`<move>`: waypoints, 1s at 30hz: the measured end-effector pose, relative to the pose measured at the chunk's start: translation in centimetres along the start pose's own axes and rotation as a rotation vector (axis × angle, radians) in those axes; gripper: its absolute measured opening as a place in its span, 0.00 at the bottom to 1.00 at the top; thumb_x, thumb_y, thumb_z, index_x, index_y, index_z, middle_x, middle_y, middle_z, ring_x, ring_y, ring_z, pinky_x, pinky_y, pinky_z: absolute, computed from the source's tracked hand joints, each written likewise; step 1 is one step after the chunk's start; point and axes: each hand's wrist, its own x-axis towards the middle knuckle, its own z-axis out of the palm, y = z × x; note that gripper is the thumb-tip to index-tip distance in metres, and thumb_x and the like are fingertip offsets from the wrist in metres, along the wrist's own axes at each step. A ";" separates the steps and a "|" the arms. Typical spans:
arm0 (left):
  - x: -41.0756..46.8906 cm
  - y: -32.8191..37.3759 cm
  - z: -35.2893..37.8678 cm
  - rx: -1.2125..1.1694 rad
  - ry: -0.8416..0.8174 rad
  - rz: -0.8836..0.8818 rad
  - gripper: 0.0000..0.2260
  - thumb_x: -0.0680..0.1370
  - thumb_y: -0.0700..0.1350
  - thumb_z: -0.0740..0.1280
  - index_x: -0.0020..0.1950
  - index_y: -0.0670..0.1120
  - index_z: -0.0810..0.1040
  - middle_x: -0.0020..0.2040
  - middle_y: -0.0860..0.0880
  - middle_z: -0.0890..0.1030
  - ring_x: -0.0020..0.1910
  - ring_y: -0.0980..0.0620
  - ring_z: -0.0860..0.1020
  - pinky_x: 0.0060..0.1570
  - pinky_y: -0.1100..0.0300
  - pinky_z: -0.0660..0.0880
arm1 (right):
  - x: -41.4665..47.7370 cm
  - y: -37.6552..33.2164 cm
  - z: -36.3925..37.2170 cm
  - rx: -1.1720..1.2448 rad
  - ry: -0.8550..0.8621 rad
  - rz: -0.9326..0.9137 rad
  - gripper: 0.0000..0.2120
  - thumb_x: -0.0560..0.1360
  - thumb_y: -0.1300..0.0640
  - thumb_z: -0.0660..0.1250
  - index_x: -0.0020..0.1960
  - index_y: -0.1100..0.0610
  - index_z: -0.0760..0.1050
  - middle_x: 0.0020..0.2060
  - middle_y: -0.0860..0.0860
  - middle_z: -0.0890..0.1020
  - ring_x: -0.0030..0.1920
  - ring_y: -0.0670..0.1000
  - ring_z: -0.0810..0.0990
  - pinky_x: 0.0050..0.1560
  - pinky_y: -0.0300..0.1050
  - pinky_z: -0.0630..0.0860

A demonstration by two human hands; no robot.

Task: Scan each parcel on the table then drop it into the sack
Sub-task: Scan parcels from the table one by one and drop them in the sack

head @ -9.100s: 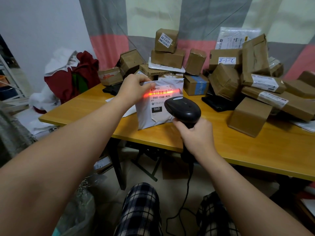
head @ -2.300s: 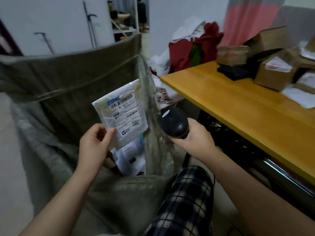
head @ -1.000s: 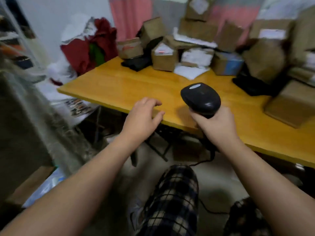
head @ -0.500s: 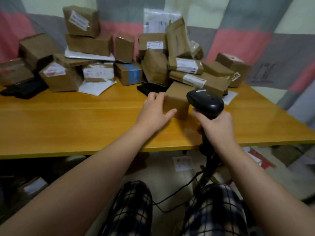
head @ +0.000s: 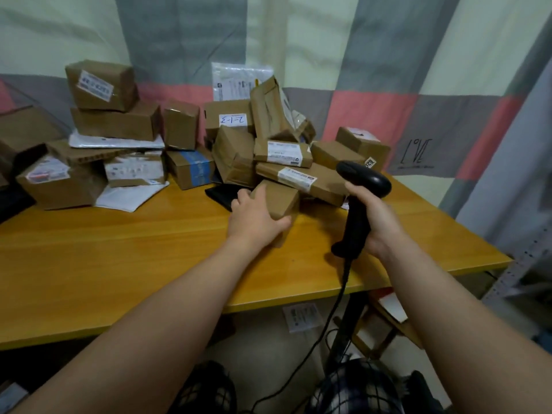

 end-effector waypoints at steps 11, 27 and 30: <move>-1.5 -3.8 -2.9 -0.048 0.012 -0.031 0.38 0.71 0.60 0.72 0.75 0.54 0.58 0.70 0.47 0.61 0.68 0.46 0.63 0.65 0.51 0.66 | 2.4 0.6 2.9 0.032 -0.030 0.087 0.19 0.71 0.58 0.74 0.60 0.60 0.75 0.45 0.57 0.84 0.41 0.54 0.84 0.38 0.47 0.80; -12.9 -14.2 -12.5 0.038 0.487 -0.215 0.24 0.68 0.51 0.76 0.60 0.46 0.73 0.66 0.43 0.63 0.67 0.40 0.62 0.67 0.44 0.62 | -3.7 4.6 8.6 -0.283 -0.210 0.239 0.10 0.71 0.56 0.72 0.50 0.57 0.77 0.44 0.56 0.81 0.42 0.54 0.79 0.37 0.46 0.74; -13.5 -15.9 -13.5 -0.086 0.559 -0.212 0.20 0.70 0.50 0.75 0.56 0.45 0.72 0.63 0.44 0.64 0.64 0.42 0.65 0.64 0.51 0.64 | -3.9 5.5 10.6 -0.334 -0.161 0.165 0.14 0.70 0.52 0.73 0.52 0.57 0.77 0.45 0.54 0.79 0.45 0.53 0.77 0.42 0.46 0.72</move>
